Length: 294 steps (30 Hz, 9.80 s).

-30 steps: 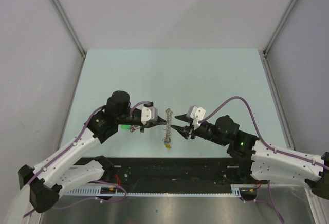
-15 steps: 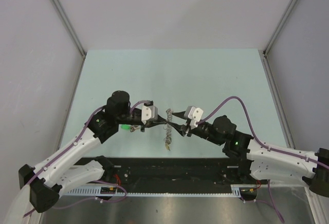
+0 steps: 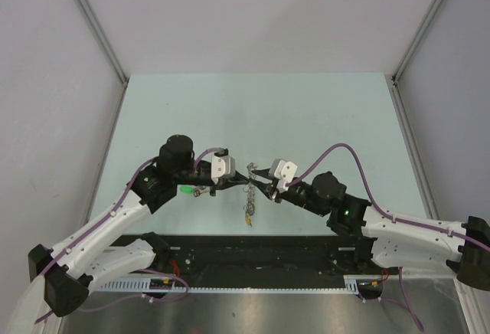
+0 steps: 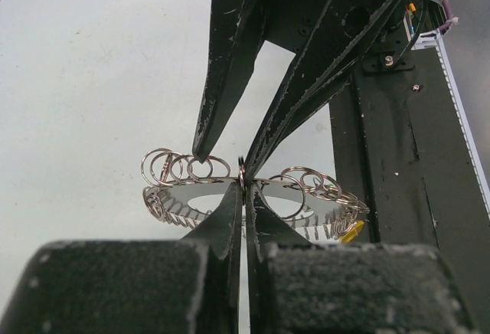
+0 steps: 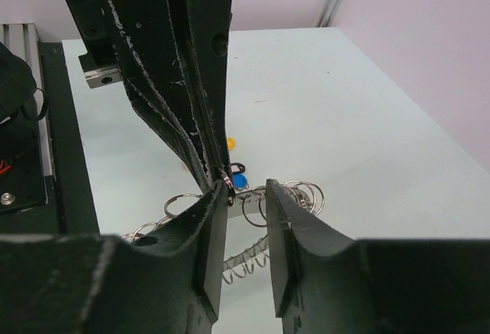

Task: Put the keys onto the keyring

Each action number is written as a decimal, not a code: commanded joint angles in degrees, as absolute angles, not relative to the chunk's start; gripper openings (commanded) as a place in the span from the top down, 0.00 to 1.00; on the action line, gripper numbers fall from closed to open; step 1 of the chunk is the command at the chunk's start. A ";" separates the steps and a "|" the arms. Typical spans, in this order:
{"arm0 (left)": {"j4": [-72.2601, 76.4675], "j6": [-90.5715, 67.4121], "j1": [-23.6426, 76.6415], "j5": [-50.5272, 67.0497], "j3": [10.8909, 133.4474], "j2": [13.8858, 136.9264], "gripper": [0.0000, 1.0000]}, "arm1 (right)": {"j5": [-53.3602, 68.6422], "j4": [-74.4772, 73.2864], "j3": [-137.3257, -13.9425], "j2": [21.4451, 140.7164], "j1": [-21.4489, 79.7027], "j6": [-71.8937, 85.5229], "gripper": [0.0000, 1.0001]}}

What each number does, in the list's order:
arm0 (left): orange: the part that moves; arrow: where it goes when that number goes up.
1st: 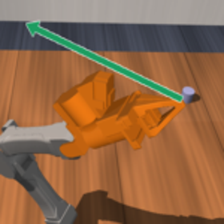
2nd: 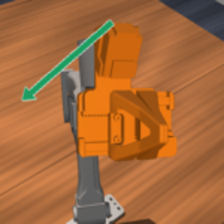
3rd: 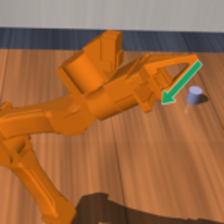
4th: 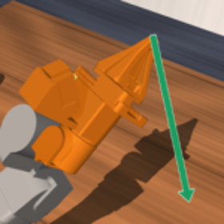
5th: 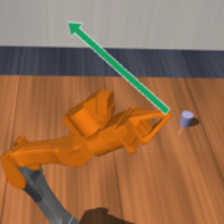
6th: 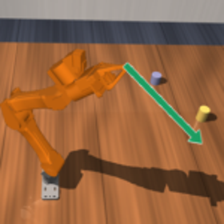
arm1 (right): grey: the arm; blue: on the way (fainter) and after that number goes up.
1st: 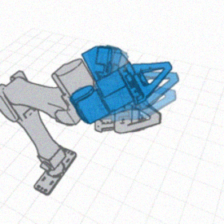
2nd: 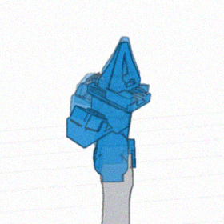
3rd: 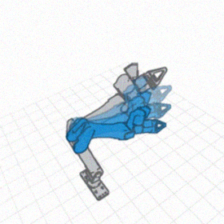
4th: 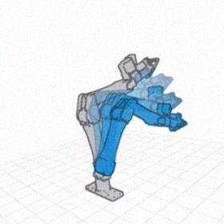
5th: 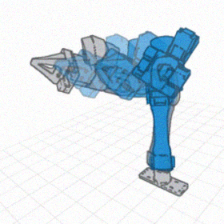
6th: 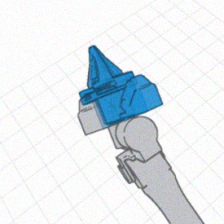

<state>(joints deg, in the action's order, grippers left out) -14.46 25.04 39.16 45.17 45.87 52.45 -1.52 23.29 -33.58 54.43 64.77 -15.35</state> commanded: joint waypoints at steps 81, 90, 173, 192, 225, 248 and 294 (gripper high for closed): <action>0.54 11.24 39.55 45.71 45.17 56.34 1.00 | 2.03 21.89 -35.33 47.65 60.64 -17.14 0.94; -2.55 12.04 39.46 42.45 46.23 56.34 1.00 | 0.00 17.93 -35.25 42.80 60.56 -14.50 0.67; -17.76 12.31 27.61 11.42 49.31 52.74 1.00 | 2.63 9.21 -46.05 73.28 55.63 3.43 0.37; -14.94 9.49 14.50 7.12 47.73 49.92 1.00 | 2.38 32.95 -57.74 105.37 63.89 -2.55 0.37; -15.12 8.79 11.60 0.88 47.72 52.38 1.00 | 15.73 43.50 -56.87 120.23 51.42 0.88 0.66; -15.03 8.70 11.34 2.11 47.55 53.09 1.00 | 22.32 44.74 -59.85 126.30 50.89 0.18 0.78; -13.97 10.90 11.34 15.82 47.55 51.07 1.00 | -20.74 -29.98 -59.14 93.31 51.23 -15.38 1.00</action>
<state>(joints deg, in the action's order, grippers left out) -16.88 10.94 11.75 15.20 46.59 52.71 -18.28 -31.46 -56.27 87.26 48.25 -12.10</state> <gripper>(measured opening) 0.008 0.009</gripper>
